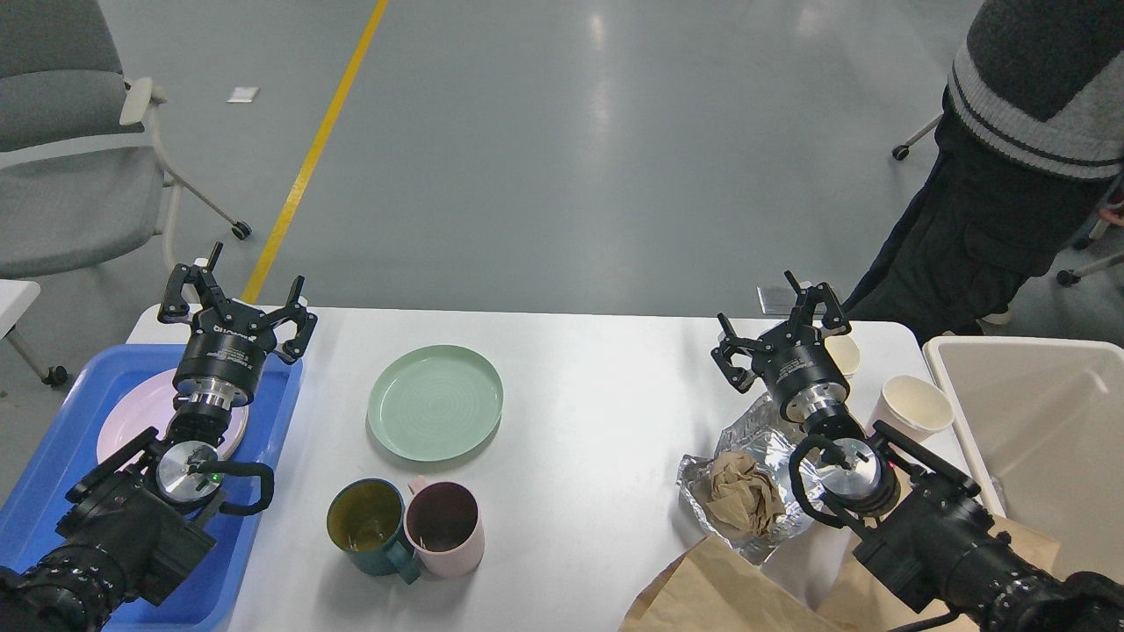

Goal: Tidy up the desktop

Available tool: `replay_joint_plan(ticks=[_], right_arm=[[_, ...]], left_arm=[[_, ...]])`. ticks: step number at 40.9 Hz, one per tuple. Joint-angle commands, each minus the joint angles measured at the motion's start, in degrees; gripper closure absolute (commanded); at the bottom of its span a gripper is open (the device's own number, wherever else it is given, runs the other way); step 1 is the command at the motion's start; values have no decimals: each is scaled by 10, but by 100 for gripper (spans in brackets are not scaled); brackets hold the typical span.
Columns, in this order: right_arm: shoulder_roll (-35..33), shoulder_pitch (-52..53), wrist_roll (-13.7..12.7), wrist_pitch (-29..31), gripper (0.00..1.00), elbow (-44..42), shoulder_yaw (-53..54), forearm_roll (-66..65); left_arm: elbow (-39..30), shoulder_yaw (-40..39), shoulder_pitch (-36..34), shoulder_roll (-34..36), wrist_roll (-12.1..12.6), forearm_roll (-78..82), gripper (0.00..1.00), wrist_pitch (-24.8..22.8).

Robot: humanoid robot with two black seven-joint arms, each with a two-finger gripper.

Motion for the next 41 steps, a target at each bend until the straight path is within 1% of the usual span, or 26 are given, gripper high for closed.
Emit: replay_joint_plan(ticks=[1, 23, 27, 33, 35, 41], right_arm=[[0, 0, 0, 0, 0, 0, 0, 0], [0, 0, 0, 0, 0, 0, 0, 0], [0, 0, 0, 0, 0, 0, -1, 0], [0, 0, 0, 0, 0, 0, 0, 0], [0, 0, 0, 0, 0, 0, 0, 0], [0, 0, 0, 0, 0, 0, 0, 0]], left_arm=[[-1, 1, 0, 0, 0, 0, 3, 0], [0, 2, 0, 0, 0, 0, 3, 0], [0, 3, -1, -1, -4, 0, 3, 8], [-2, 5, -4, -1, 3, 5, 3, 13], [-3, 16, -7, 0, 4, 7, 3, 23], [-3, 80, -58, 28, 4, 7, 3, 98]])
